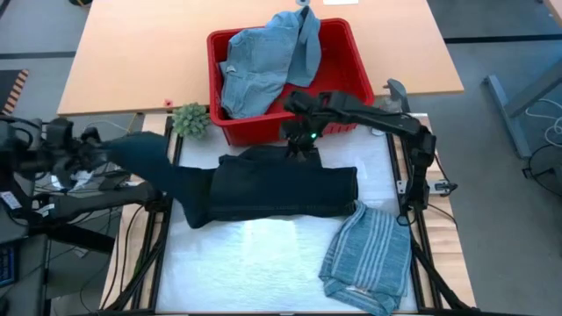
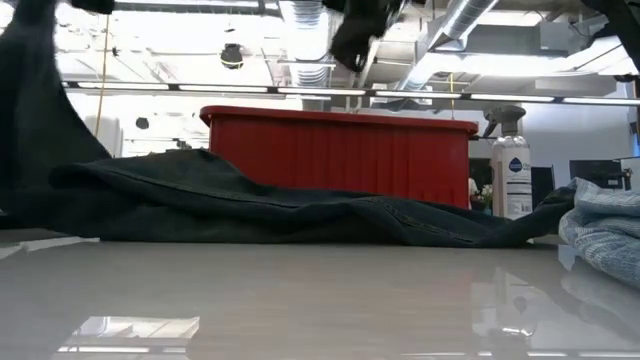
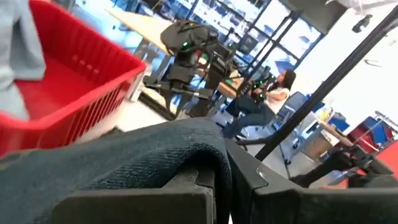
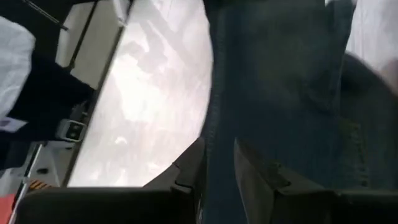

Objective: Fold Laundry from Bin
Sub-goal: Fold the blue denim pants

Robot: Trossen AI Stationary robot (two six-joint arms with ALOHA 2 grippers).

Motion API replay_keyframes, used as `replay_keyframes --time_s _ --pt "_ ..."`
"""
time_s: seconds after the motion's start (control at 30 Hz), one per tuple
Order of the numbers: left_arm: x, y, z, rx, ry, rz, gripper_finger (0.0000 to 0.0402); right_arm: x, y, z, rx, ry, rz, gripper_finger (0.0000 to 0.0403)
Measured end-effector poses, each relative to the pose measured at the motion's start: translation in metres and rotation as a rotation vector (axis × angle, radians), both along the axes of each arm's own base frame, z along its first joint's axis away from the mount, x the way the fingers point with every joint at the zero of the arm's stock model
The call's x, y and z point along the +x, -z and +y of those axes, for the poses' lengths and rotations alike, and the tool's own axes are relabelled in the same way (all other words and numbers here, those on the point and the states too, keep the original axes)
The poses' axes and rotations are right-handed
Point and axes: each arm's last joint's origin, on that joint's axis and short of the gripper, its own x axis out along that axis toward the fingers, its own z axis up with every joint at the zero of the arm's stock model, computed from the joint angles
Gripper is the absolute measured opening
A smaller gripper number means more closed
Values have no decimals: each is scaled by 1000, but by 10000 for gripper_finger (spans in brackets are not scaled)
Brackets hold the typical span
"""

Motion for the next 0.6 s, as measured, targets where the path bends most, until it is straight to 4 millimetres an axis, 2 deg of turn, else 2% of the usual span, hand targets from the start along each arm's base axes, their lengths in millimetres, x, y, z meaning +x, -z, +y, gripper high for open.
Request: replay_keyframes --time_s 0.13,0.27,0.33,0.43,0.6 --pt "-11 11 -5 -62 -9 122 0 12 42 -7 23 36 -13 96" --pt "-15 28 -5 -143 -59 283 0 9 79 -20 44 82 22 93" --pt "-16 33 -4 -163 -96 341 0 1 94 -28 62 109 73 92" --pt "-15 33 -4 -156 -112 331 0 -18 111 -40 86 154 164 92" --pt "-12 37 -1 -154 -161 361 0 -49 123 -61 -104 386 241 90"
